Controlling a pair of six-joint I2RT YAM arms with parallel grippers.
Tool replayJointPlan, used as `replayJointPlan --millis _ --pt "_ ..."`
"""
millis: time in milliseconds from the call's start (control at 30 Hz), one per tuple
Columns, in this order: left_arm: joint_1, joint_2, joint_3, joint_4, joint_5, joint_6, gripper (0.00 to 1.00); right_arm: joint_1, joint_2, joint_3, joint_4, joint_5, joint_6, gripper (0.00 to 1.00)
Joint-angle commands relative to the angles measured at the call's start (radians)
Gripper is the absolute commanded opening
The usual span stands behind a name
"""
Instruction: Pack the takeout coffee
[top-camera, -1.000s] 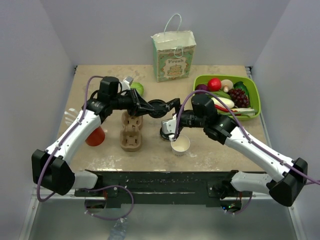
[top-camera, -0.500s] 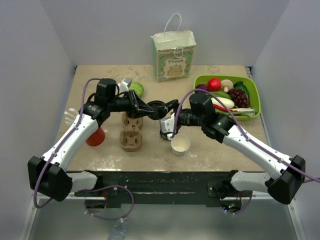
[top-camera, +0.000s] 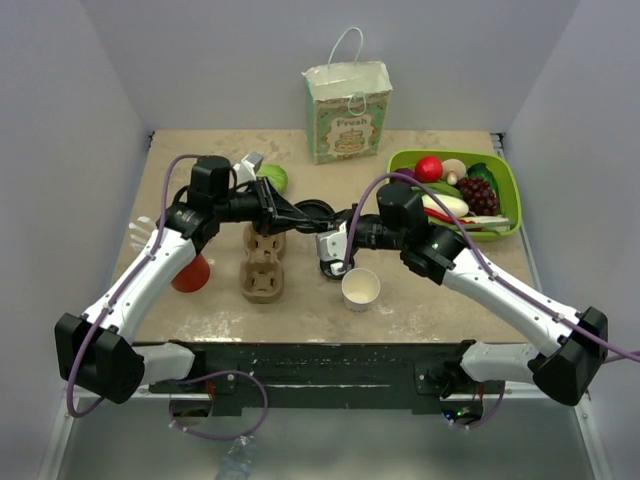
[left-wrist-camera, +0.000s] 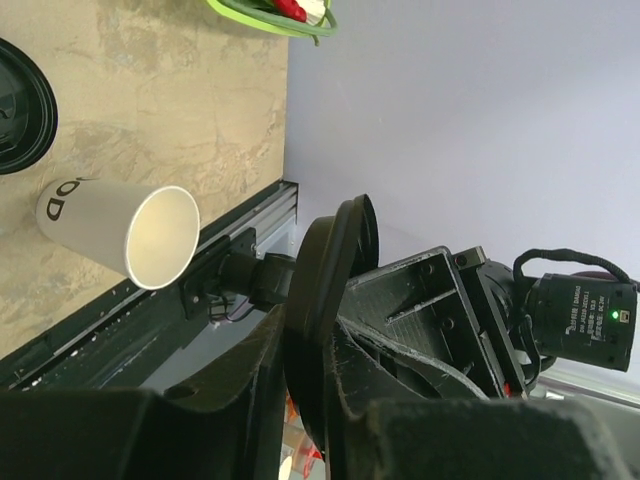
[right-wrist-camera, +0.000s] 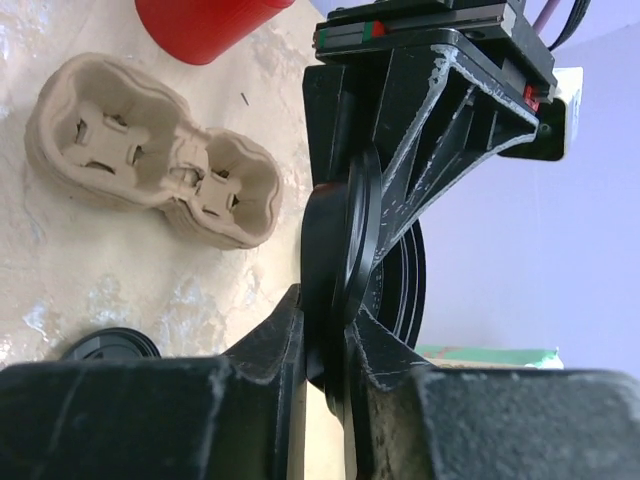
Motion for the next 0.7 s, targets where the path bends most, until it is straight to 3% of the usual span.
replayJointPlan --millis 0,67,100,167,200,233,300,433,567,633,667 --pt "-0.014 -0.004 0.001 0.041 0.083 0.014 0.28 0.006 -0.035 0.008 0.123 -0.019 0.071 0.12" --pt "-0.014 0.001 0.007 0.052 0.084 0.021 0.41 0.006 -0.051 0.002 0.124 -0.019 0.089 0.12" --pt "-0.014 -0.002 0.013 0.057 0.081 0.035 0.59 0.006 -0.055 0.000 0.121 -0.016 0.109 0.12" --pt "-0.012 -0.005 0.046 0.054 0.060 0.058 0.75 0.006 -0.069 -0.003 0.124 0.004 0.164 0.12" --pt "-0.012 -0.014 0.063 0.034 0.046 0.099 0.93 0.006 -0.077 -0.004 0.123 0.012 0.184 0.11" --pt "-0.012 -0.016 0.083 0.011 0.026 0.132 0.99 0.006 -0.080 -0.010 0.126 0.017 0.209 0.11" --pt "-0.011 -0.029 0.154 -0.117 -0.087 0.245 1.00 0.006 -0.094 -0.018 0.130 0.027 0.295 0.11" --pt "-0.008 -0.100 0.197 -0.180 -0.320 0.333 1.00 0.006 -0.126 -0.050 0.152 0.067 0.498 0.15" --pt "-0.008 -0.197 0.206 -0.186 -0.627 0.376 1.00 0.006 -0.140 -0.053 0.149 0.144 0.871 0.23" --pt "-0.008 -0.258 0.194 -0.160 -0.702 0.400 1.00 0.004 -0.141 -0.034 0.098 0.234 1.000 0.22" --pt "-0.008 -0.290 0.168 -0.143 -0.744 0.409 1.00 0.003 -0.140 -0.023 0.072 0.269 1.142 0.22"
